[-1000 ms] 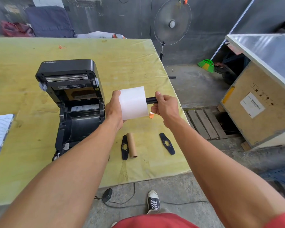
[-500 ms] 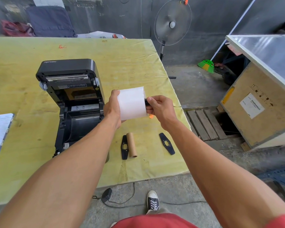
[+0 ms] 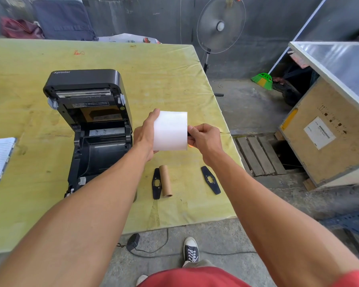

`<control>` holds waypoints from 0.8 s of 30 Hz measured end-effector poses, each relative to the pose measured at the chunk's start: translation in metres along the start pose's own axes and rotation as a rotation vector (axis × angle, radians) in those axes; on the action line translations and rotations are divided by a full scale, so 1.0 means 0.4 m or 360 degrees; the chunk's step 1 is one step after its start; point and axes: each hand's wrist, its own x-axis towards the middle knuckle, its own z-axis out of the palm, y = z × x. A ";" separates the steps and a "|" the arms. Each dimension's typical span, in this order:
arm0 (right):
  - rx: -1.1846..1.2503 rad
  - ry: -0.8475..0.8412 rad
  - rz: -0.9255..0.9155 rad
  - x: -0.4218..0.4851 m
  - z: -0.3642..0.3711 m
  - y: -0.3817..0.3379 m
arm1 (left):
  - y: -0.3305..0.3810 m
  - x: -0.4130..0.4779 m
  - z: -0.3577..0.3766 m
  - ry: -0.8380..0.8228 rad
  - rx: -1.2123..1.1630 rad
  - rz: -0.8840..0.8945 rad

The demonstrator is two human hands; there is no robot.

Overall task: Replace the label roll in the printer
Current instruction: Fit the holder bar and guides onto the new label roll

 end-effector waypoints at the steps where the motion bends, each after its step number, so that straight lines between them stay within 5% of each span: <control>1: -0.0002 0.0000 0.0002 0.001 -0.001 0.002 | 0.001 0.002 0.000 -0.0007 0.0024 0.0007; 8: 0.0035 -0.0020 0.0020 0.014 -0.006 -0.001 | -0.016 0.023 -0.004 -0.0163 0.0031 0.0016; 17: 0.0157 -0.0091 0.0229 0.045 -0.012 0.006 | -0.039 0.040 0.001 0.0072 -0.0095 -0.0017; 20: -0.0636 0.0078 0.0197 0.066 -0.031 0.051 | -0.039 0.042 -0.002 0.0064 -0.0151 -0.0054; 24: -0.1877 -0.0351 0.0414 0.027 -0.062 0.125 | -0.033 0.049 -0.004 0.0069 -0.0198 -0.0080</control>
